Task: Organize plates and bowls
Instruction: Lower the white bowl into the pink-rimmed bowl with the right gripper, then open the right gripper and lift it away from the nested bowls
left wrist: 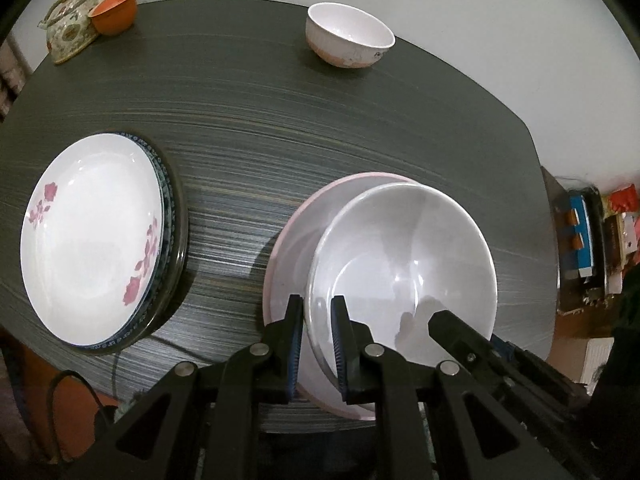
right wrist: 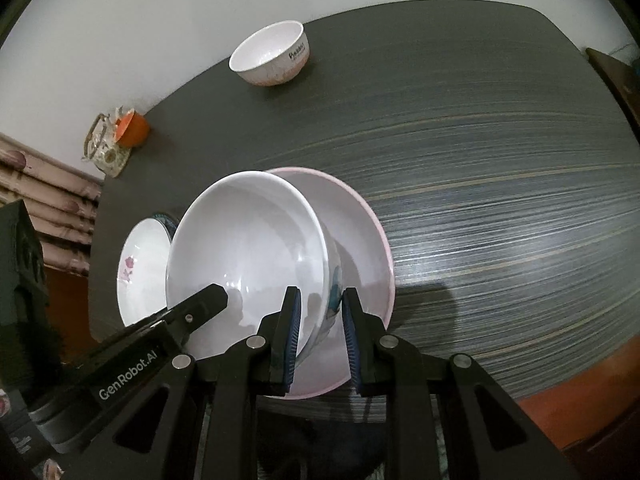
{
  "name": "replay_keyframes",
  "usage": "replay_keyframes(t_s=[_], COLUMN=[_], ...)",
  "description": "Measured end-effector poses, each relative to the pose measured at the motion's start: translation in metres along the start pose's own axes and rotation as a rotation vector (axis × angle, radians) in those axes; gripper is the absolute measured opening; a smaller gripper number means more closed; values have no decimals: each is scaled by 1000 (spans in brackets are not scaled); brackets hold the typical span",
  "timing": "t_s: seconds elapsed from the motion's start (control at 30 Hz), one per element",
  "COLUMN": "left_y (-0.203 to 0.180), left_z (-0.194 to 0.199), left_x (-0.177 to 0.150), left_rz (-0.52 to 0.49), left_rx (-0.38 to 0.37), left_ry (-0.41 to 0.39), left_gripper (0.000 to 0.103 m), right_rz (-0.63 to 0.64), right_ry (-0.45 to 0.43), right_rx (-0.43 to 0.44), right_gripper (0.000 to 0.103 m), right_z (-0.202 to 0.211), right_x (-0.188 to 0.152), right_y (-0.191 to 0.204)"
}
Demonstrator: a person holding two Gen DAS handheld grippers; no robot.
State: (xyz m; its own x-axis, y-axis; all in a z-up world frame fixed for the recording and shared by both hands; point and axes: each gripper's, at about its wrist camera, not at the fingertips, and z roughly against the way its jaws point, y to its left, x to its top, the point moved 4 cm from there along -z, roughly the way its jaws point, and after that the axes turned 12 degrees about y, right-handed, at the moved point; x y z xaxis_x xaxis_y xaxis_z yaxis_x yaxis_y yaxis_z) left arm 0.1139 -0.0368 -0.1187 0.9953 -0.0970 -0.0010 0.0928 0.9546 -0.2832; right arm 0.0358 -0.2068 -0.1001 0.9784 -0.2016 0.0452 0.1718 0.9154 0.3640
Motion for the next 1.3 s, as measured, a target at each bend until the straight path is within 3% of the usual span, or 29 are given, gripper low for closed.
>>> replay_keyframes(t_s=[0.8, 1.3], left_y=[-4, -3], left_z=[-1, 0], left_x=[3, 5], left_rz=[-5, -7], left_rx=[28, 17], left_ry=[-1, 4], left_gripper=[15, 15], right_rz=[49, 43], right_ry=[7, 12], right_rx=[-98, -75], right_gripper=[24, 27], right_z=[-8, -5], right_x=[-5, -7], right_y=[4, 1])
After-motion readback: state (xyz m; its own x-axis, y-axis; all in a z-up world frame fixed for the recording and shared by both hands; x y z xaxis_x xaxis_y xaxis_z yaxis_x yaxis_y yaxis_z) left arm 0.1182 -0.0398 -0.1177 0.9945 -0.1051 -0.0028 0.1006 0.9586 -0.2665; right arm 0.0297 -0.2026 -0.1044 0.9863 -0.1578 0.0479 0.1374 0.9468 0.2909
